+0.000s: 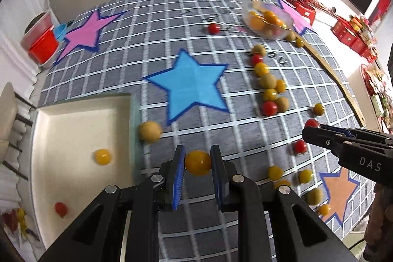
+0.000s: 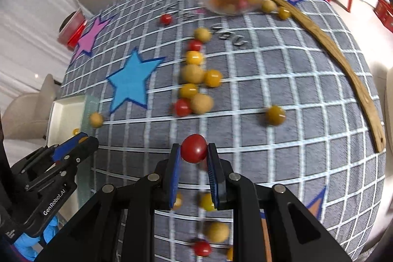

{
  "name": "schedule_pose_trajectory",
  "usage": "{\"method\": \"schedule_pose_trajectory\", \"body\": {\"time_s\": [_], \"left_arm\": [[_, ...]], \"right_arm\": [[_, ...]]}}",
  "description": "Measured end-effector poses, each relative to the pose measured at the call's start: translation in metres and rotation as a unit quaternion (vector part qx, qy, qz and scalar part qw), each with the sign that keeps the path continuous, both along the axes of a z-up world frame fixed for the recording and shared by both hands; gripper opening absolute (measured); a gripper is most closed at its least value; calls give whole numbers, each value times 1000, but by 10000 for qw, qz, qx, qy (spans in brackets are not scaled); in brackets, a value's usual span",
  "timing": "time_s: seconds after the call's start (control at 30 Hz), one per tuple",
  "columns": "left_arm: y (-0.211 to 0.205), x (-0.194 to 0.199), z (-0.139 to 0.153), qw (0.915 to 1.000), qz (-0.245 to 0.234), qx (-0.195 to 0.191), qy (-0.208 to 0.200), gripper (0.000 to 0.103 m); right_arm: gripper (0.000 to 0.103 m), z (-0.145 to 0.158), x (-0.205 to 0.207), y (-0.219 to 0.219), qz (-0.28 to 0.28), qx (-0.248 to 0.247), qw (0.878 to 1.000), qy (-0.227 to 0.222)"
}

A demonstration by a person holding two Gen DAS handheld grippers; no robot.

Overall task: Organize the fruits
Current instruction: 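Carry both tomatoes into the white tray and open both grippers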

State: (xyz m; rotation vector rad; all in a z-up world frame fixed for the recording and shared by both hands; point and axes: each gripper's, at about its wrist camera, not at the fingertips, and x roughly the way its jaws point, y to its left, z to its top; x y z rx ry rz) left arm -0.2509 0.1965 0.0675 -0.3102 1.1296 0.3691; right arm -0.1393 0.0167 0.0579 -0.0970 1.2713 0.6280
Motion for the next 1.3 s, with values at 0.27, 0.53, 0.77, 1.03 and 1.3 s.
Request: {"method": "schedule_pose_trajectory", "body": {"time_s": [0.27, 0.53, 0.77, 1.03, 1.3], "left_arm": [[50, -43, 3, 9981, 607, 104, -17, 22], [110, -83, -8, 9915, 1233, 396, 136, 22], [144, -96, -25, 9876, 1472, 469, 281, 22], [152, -97, -40, 9872, 1463, 496, 408, 22], [150, -96, -47, 9867, 1413, 591, 543, 23]], "right_arm": [[23, 7, -26, 68, 593, 86, 9982, -12], [23, 7, -48, 144, 1091, 268, 9936, 122], [23, -5, -60, 204, 1444, 218, 9890, 222], [23, -25, -67, 236, 1684, -110, 9855, 184], [24, -43, -64, 246, 1699, -296, 9847, 231]]}}
